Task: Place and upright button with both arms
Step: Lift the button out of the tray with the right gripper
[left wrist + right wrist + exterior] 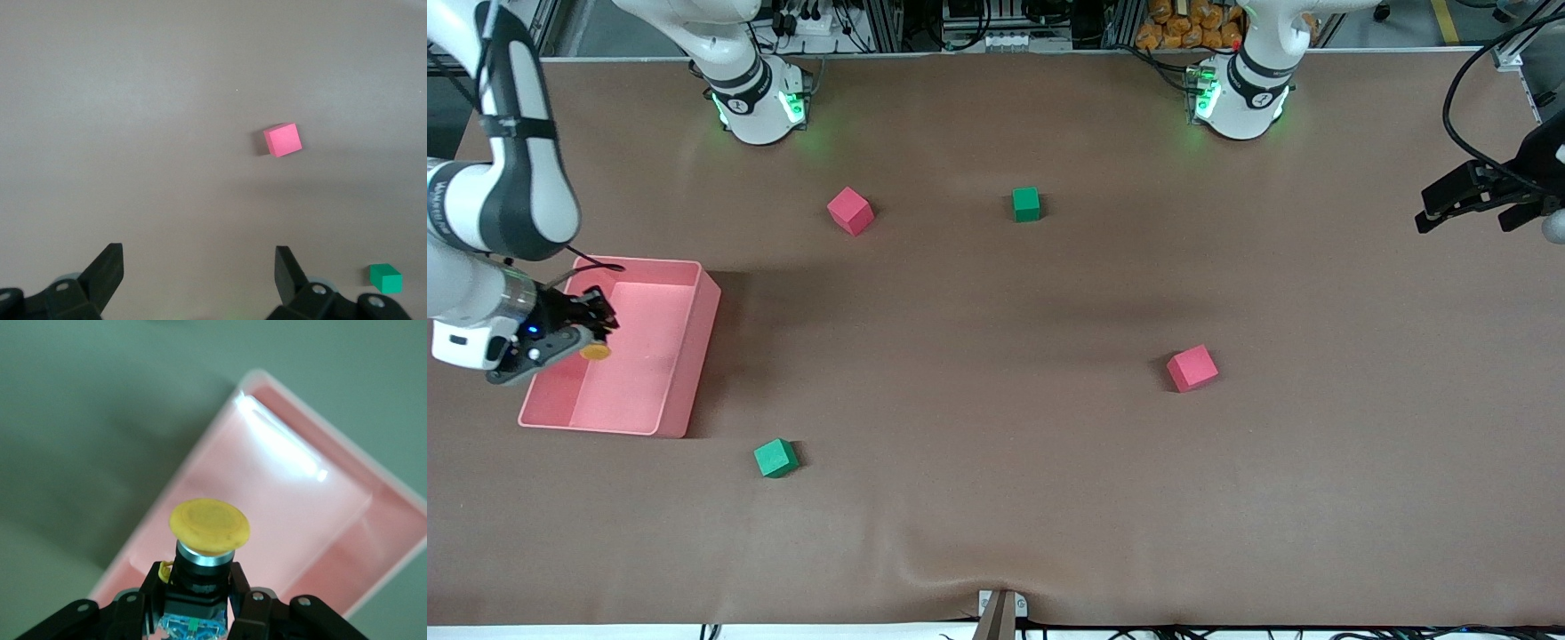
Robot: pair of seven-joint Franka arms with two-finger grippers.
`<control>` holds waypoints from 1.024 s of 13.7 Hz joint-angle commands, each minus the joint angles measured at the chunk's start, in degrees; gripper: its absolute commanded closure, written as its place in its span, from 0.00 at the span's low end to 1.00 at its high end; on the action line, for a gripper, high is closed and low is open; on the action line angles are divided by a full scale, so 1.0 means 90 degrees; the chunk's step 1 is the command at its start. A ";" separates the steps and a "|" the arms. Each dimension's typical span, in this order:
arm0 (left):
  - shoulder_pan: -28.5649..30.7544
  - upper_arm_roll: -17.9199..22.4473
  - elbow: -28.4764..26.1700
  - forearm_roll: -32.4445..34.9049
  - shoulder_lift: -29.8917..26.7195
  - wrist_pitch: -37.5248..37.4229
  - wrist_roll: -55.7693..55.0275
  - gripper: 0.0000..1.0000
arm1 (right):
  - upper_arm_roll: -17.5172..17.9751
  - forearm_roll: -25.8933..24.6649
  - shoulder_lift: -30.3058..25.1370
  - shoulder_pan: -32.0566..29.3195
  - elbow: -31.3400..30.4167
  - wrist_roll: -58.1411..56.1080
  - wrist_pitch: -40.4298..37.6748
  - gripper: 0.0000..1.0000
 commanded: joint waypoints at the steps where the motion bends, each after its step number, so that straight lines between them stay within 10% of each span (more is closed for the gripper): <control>1: -0.0017 -0.0033 0.0081 0.0107 0.0026 -0.0070 -0.0018 0.00 | -0.0055 0.0052 0.0153 0.0678 0.0508 0.0108 -0.0056 1.00; 14: -0.0047 -0.0043 0.0071 0.0107 0.0055 -0.0079 -0.0009 0.00 | -0.0036 0.0052 0.2299 0.4398 0.2742 0.6014 0.0500 1.00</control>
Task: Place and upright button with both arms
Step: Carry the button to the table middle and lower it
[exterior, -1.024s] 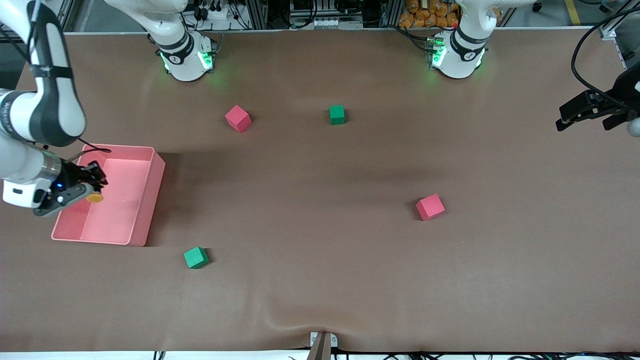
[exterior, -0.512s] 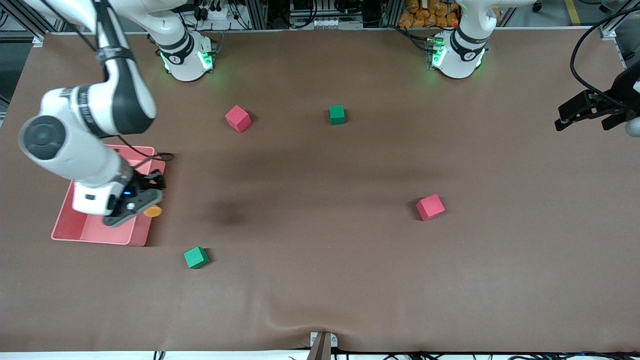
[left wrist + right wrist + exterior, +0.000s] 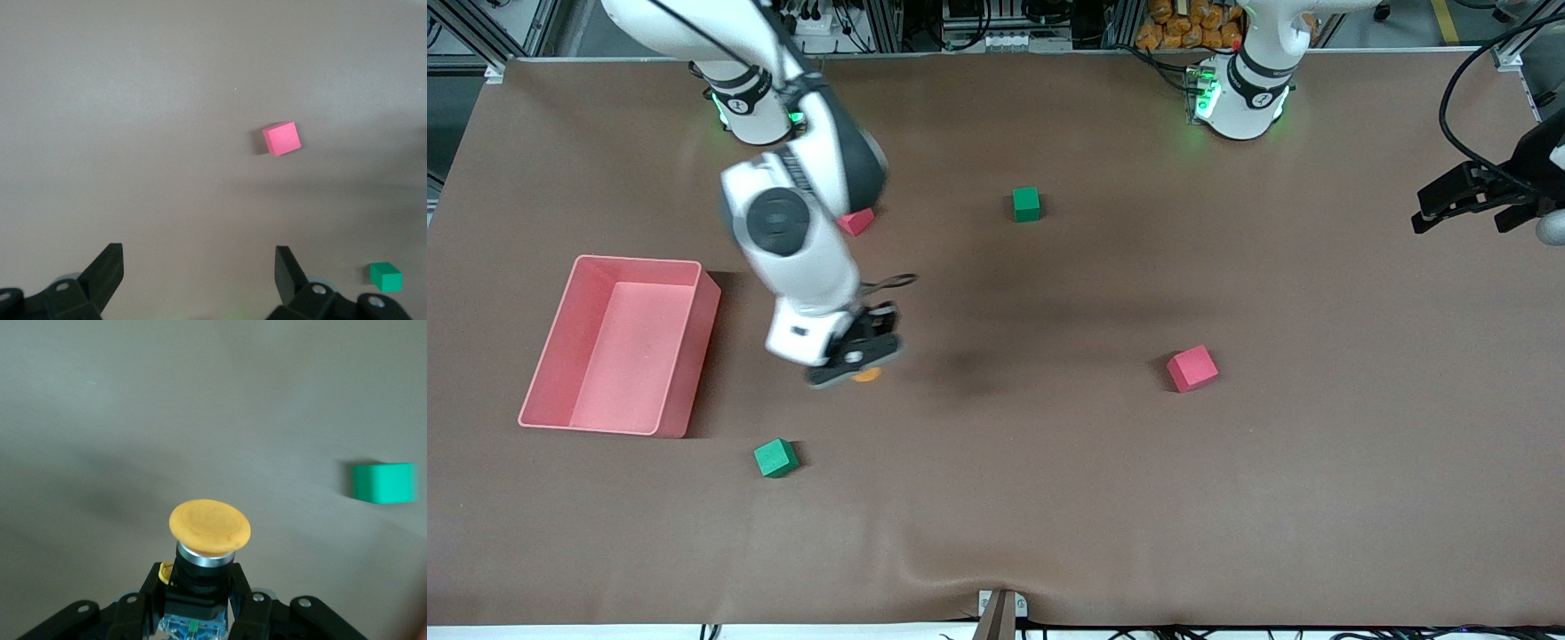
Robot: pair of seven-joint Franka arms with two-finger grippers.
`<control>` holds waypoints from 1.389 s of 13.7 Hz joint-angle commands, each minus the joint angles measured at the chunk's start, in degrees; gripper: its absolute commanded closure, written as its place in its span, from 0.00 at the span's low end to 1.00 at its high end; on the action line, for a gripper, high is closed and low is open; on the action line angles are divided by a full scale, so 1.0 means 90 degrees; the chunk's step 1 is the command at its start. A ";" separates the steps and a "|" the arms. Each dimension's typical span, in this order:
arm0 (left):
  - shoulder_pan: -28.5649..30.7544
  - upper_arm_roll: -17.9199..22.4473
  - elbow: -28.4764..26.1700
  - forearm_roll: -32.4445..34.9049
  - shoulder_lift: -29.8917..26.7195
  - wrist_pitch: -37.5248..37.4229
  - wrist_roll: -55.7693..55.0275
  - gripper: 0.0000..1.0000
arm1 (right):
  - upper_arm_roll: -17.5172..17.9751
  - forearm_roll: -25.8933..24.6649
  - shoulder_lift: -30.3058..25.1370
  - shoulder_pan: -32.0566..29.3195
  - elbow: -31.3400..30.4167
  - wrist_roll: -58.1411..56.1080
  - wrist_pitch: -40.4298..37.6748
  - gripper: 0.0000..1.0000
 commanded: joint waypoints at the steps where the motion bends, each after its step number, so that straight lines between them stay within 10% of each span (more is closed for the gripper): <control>1: -0.0034 -0.0028 0.0078 0.0107 0.0034 -0.0074 -0.0009 0.00 | -0.0073 -0.0003 0.1060 0.0688 0.1189 0.1042 -0.0095 1.00; 12: -0.0024 -0.0028 0.0039 0.0107 0.0044 -0.0074 0.0089 0.00 | -0.0004 -0.0023 0.2626 0.1959 0.1621 0.3986 0.1829 0.99; 19: -0.0034 -0.0037 0.0039 0.0107 0.0054 -0.0074 0.0089 0.00 | -0.0004 -0.0061 0.2841 0.2145 0.1563 0.4015 0.1829 0.77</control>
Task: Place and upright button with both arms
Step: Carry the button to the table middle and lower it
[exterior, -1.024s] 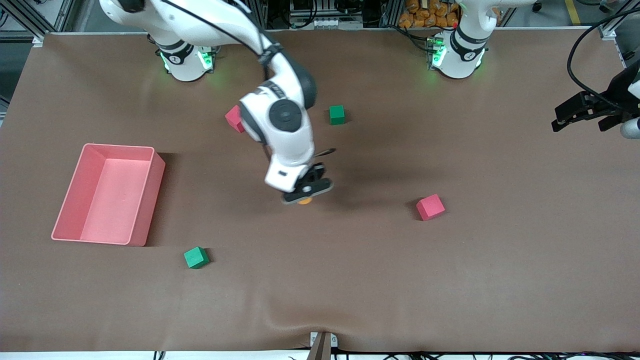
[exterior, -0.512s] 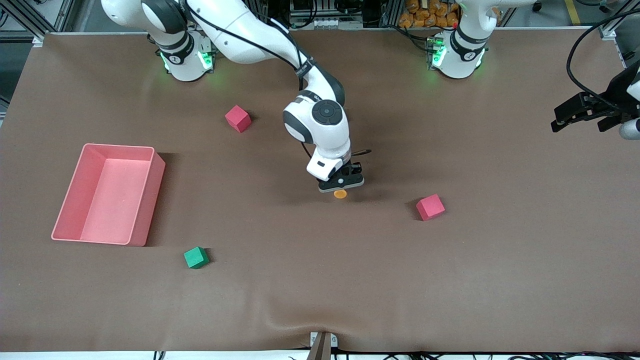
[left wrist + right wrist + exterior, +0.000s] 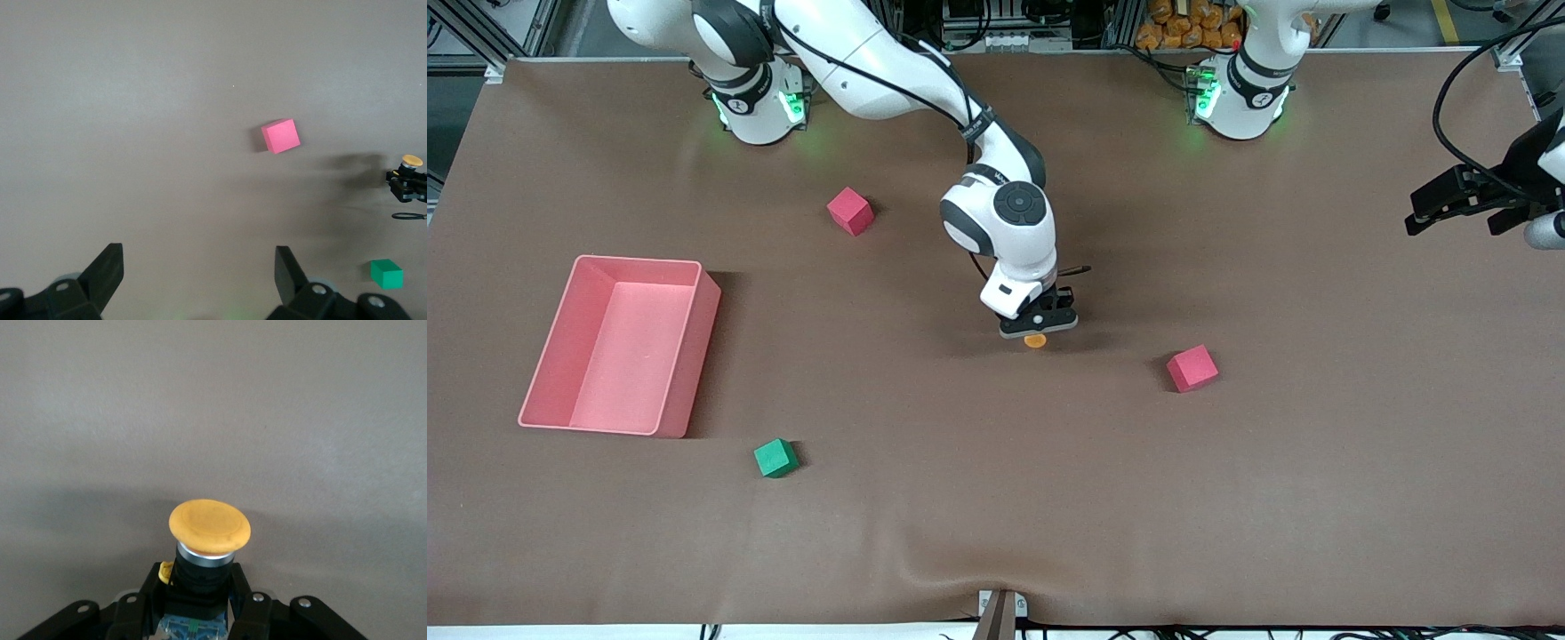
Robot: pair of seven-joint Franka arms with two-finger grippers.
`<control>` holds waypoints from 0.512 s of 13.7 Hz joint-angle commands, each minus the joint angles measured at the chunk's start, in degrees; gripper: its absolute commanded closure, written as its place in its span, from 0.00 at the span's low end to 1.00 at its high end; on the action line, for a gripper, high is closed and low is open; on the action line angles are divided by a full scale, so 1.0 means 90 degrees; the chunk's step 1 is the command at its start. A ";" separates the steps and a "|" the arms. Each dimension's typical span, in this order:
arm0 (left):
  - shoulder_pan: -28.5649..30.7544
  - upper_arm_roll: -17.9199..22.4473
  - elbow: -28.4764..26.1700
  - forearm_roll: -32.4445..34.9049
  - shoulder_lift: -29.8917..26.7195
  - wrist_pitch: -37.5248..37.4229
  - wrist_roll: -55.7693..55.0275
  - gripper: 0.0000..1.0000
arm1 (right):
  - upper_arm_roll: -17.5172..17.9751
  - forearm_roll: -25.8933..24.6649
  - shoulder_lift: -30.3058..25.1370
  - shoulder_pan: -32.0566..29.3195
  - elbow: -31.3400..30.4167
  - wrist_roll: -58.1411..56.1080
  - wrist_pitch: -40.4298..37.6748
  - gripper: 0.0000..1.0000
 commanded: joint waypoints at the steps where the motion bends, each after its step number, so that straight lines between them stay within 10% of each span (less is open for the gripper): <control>1: -0.0018 -0.0017 0.0058 0.0107 0.0019 -0.0069 0.0054 0.00 | -0.0046 -0.0089 0.0219 0.0165 0.0201 0.0142 -0.0057 0.63; 2: -0.0028 -0.0017 0.0068 0.0107 0.0019 -0.0069 0.0064 0.00 | -0.0046 -0.0118 0.0219 0.0175 0.0201 0.0142 -0.0057 0.04; 7: -0.0038 -0.0017 0.0078 0.0077 0.0019 -0.0069 0.0044 0.00 | -0.0085 -0.0109 0.0074 0.0204 0.0201 0.0132 -0.0125 0.00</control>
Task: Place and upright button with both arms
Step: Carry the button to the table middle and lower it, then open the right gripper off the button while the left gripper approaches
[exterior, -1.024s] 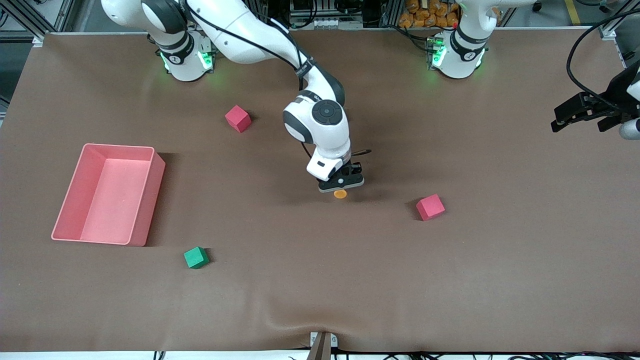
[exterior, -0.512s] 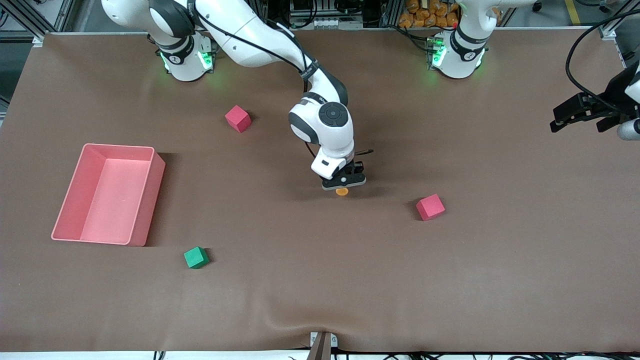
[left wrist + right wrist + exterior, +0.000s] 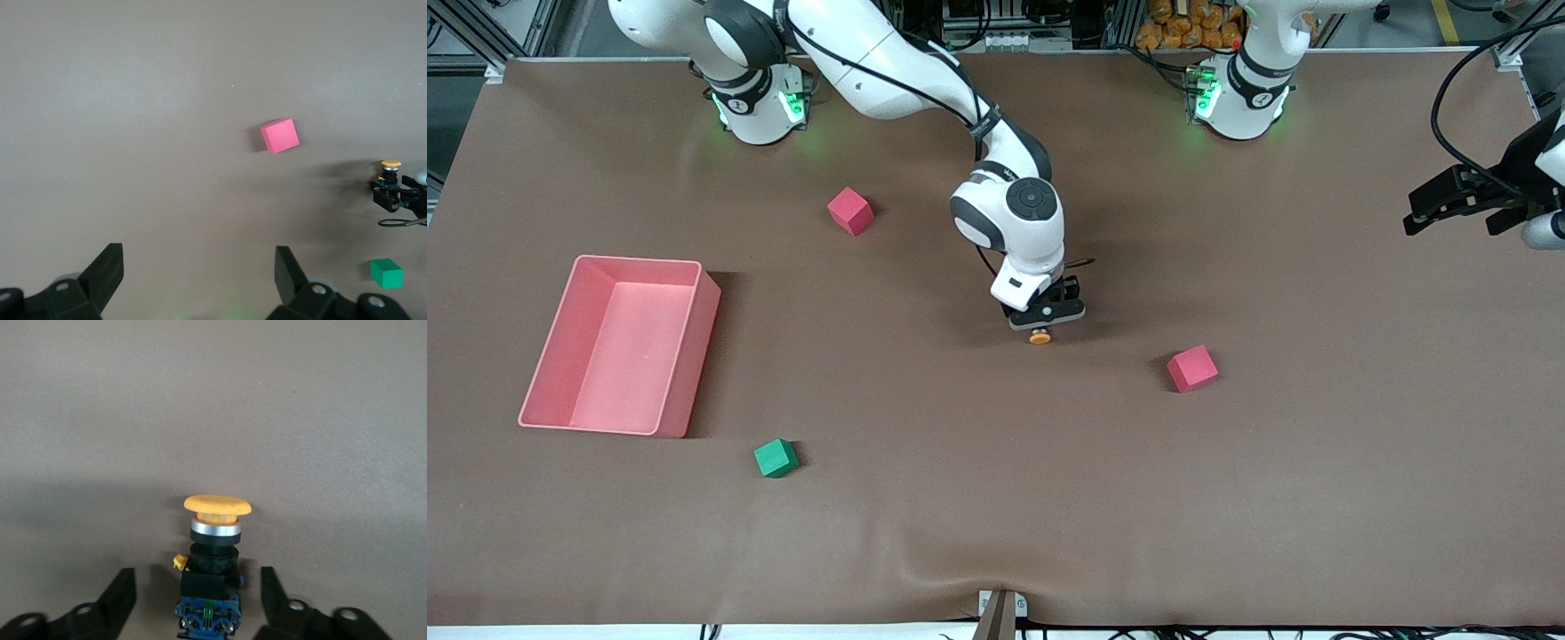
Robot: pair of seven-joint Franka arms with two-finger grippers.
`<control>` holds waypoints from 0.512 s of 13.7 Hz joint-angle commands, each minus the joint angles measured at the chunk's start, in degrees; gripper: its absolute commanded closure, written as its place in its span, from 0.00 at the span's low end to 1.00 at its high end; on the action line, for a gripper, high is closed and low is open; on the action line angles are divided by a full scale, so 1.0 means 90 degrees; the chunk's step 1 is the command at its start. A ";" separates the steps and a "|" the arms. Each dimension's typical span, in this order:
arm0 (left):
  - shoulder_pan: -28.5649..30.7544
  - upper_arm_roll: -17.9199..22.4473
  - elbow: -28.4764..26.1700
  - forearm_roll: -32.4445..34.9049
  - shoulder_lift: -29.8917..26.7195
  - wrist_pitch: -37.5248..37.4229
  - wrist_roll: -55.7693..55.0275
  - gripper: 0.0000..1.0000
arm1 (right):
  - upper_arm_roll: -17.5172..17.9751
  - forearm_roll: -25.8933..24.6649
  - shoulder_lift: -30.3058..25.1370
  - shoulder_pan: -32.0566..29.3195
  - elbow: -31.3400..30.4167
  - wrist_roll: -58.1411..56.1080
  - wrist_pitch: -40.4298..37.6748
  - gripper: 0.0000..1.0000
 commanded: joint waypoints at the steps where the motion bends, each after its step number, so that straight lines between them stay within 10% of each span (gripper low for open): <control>1: -0.0032 -0.0011 0.0088 0.0087 0.0019 -0.0069 0.0044 0.00 | -0.0070 -0.0077 -0.0127 0.0005 0.0156 0.0127 -0.0185 0.00; 7: -0.0276 -0.0050 0.0098 0.0048 0.0165 0.0184 -0.0092 0.00 | -0.0080 -0.0028 -0.0830 -0.0424 0.0156 0.0020 -0.1785 0.00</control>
